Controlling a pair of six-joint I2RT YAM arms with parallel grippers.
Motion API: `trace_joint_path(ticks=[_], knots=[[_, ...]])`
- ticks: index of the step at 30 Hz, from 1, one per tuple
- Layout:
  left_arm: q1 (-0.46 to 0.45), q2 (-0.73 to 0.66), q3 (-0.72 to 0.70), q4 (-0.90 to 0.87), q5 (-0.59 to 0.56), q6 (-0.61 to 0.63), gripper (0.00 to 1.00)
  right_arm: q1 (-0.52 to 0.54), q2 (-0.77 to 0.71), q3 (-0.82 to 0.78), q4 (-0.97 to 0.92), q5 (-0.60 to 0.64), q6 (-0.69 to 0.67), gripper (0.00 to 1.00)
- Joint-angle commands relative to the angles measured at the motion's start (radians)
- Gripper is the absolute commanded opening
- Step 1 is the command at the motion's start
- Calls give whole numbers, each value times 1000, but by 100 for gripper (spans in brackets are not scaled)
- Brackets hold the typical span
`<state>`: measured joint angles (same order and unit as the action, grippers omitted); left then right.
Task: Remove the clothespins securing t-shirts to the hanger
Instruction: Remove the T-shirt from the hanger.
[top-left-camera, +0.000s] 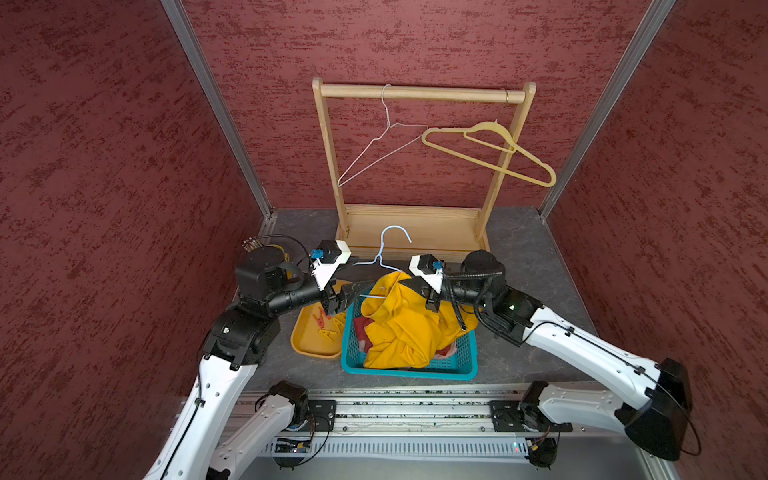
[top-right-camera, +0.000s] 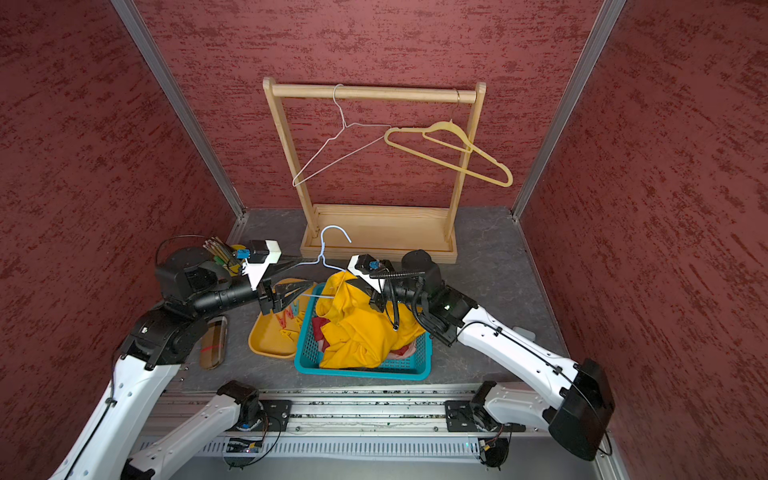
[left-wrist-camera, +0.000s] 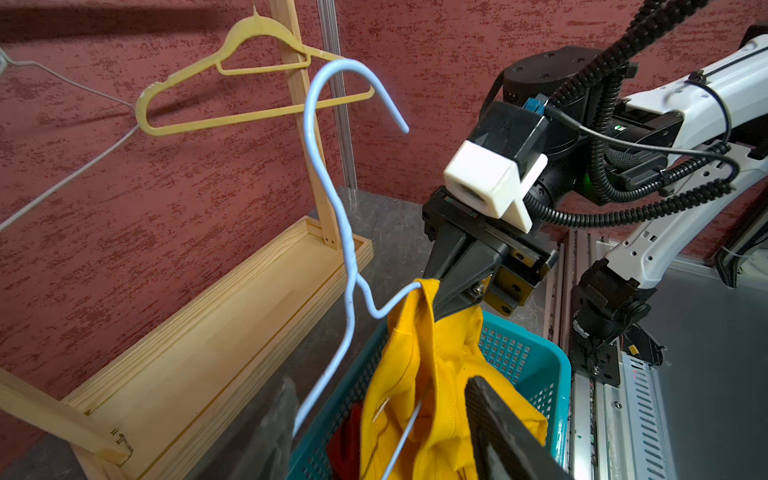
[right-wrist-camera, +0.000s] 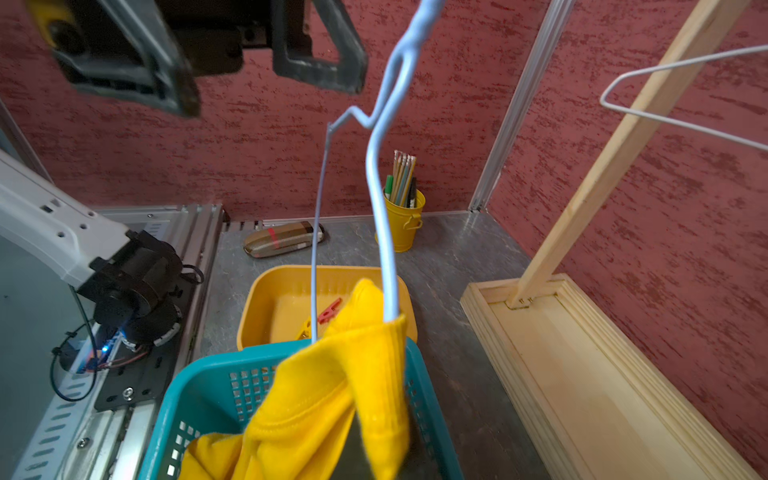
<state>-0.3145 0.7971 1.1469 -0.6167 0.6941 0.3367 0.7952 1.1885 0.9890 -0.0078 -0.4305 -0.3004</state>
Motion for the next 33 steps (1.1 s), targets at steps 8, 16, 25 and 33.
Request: trace_joint_path(ticks=[8, 16, 25, 33], knots=[[17, 146, 152, -159, 81, -30, 53, 1, 1, 55, -101, -10, -62, 0], [11, 192, 98, -8, 217, -132, 36, 6, -3, 65, -81, -50, -61, 0], [6, 246, 99, 32, 248, -140, 17, 7, 22, 76, -81, -71, -67, 0], [6, 250, 104, 17, 258, -114, 0, 7, 20, 72, -62, -58, -61, 0]])
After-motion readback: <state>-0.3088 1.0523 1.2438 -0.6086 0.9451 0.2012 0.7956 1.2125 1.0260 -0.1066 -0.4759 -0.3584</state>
